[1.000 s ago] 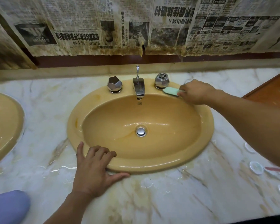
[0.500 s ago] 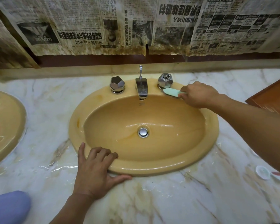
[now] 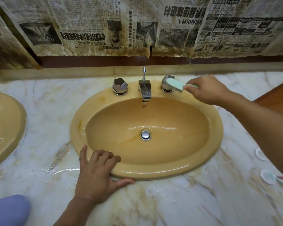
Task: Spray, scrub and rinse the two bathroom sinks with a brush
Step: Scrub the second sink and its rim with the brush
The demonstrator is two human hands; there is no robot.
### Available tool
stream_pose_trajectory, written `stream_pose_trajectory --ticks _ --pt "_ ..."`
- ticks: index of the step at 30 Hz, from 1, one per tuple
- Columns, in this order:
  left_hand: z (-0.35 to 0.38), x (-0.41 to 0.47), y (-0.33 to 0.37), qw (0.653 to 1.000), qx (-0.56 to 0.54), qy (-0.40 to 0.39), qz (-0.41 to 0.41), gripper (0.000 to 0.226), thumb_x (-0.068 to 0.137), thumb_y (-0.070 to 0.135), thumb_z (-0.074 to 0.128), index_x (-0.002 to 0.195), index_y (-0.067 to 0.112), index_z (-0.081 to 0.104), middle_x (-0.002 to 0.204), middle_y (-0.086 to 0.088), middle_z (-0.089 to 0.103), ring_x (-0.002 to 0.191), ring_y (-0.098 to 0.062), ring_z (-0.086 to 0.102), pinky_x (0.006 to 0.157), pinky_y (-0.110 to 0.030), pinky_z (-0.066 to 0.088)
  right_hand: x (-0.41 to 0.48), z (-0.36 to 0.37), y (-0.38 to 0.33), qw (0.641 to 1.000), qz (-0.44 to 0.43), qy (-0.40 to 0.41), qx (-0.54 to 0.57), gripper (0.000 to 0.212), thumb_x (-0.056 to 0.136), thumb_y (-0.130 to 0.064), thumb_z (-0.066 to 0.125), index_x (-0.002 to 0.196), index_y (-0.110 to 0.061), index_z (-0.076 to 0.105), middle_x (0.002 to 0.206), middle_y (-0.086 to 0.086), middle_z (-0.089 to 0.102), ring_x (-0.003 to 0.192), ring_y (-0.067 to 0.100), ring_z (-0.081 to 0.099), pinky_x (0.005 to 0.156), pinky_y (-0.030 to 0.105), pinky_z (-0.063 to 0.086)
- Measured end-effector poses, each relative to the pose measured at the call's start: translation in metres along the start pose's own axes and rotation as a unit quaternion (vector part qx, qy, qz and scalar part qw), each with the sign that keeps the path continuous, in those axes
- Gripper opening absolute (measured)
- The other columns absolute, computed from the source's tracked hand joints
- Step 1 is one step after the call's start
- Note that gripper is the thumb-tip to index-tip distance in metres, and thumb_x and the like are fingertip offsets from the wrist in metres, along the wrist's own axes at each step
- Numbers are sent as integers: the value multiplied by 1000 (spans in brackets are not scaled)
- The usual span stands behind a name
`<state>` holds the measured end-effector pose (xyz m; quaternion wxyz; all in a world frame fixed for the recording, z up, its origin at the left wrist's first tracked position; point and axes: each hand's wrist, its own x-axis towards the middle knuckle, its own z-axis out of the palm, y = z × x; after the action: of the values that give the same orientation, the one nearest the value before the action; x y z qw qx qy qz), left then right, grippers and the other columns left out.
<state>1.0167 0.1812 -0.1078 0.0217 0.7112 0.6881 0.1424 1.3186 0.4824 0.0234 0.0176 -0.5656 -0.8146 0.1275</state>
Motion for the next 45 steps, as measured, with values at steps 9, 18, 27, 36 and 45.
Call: stream_pose_trajectory --ticks 9,18,27,36,45 --pt "1 0 0 1000 1 6 1 79 67 97 56 97 26 76 96 8 67 99 -26 65 112 -71 23 44 -16 -20 997 19 -59 -44 36 103 -43 53 114 -15 74 106 13 68 81 27 59 66 32 46" --pt "0 0 0 1000 -3 2 -1 79 68 96 56 98 26 76 96 8 67 99 -27 66 111 -72 23 52 -24 -15 995 2 -81 -56 38 101 -49 55 119 -22 74 124 11 67 111 33 59 85 35 46" --pt "1 1 -1 1000 4 14 9 79 67 95 59 97 24 77 96 7 68 97 -28 67 111 -73 24 81 -23 43 985 64 -136 82 18 98 -27 67 113 -18 71 80 12 55 61 21 42 49 27 32" --pt "4 3 -1 1000 13 20 19 80 66 95 61 96 23 78 95 6 68 95 -27 67 109 -75 25 118 -4 21 986 11 -143 81 27 98 -33 68 125 -30 73 99 16 68 74 23 53 60 33 43" --pt "1 2 1 1000 20 16 10 79 65 95 61 96 23 77 95 6 68 96 -28 67 108 -73 26 -10 6 39 961 137 -104 215 20 95 -6 58 85 -15 73 66 6 60 61 23 49 51 29 39"
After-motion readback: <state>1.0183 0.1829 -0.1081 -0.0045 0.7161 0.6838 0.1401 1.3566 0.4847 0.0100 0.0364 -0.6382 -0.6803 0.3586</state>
